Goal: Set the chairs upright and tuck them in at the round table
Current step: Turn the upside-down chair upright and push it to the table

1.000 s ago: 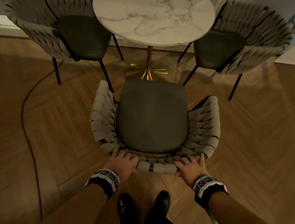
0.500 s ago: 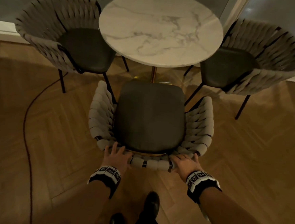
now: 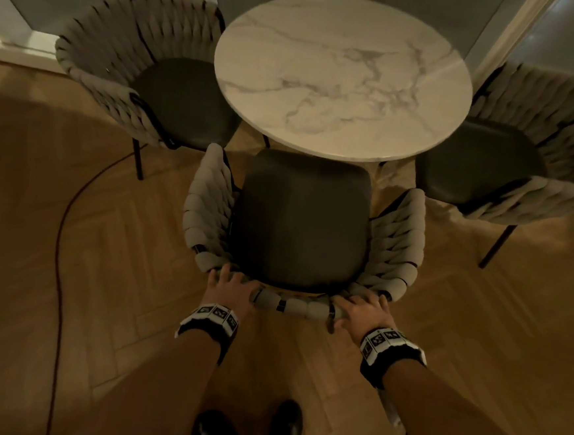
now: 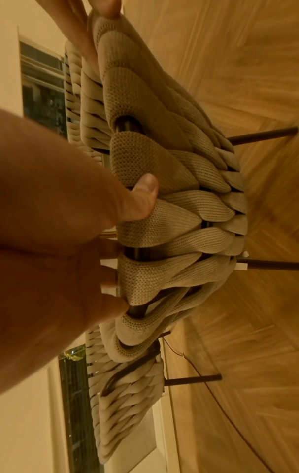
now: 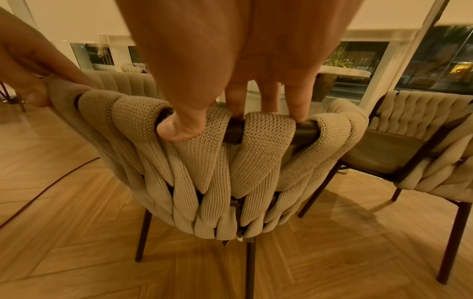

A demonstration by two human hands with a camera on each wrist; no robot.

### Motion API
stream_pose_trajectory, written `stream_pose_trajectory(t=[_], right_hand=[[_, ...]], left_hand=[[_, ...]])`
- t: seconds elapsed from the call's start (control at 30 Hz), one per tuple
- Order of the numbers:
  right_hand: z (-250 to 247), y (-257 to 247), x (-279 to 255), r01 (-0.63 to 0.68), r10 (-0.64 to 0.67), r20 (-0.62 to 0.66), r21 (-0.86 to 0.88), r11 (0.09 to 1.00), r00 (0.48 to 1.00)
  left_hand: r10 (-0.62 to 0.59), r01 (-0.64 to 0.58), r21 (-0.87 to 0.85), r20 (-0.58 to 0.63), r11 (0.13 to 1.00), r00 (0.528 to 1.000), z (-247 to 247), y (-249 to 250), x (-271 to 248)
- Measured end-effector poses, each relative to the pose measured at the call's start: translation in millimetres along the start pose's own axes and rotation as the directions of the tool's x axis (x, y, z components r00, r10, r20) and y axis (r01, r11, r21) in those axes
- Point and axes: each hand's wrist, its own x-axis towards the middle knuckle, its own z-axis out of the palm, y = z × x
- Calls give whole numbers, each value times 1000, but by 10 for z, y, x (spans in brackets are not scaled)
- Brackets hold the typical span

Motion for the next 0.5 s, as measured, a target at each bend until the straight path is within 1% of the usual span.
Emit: stream_pose_trajectory(t=[0.03, 0.07, 0.17, 0.33, 0.5], right_hand=[[-23, -5, 8, -4, 4, 8, -1, 1000, 1000], [-100, -69, 164, 1, 0, 13, -11, 1000, 1000], [-160, -59, 164, -25, 25, 19, -6, 1000, 1000], [-231, -104, 220, -65, 67, 71, -36, 997, 995], [-235, -201, 160, -133, 135, 61, -38, 990, 989]], left_hand=[[5, -5, 10, -1, 1000, 1000, -19, -2, 19], [0, 0, 3, 0, 1000, 1000, -76, -100, 131], [15, -15, 39, 7, 999, 1000, -170, -68, 146], [58, -61, 57, 55, 997, 997, -229, -132, 231], [106, -106, 5, 10, 994, 994, -125, -236, 222]])
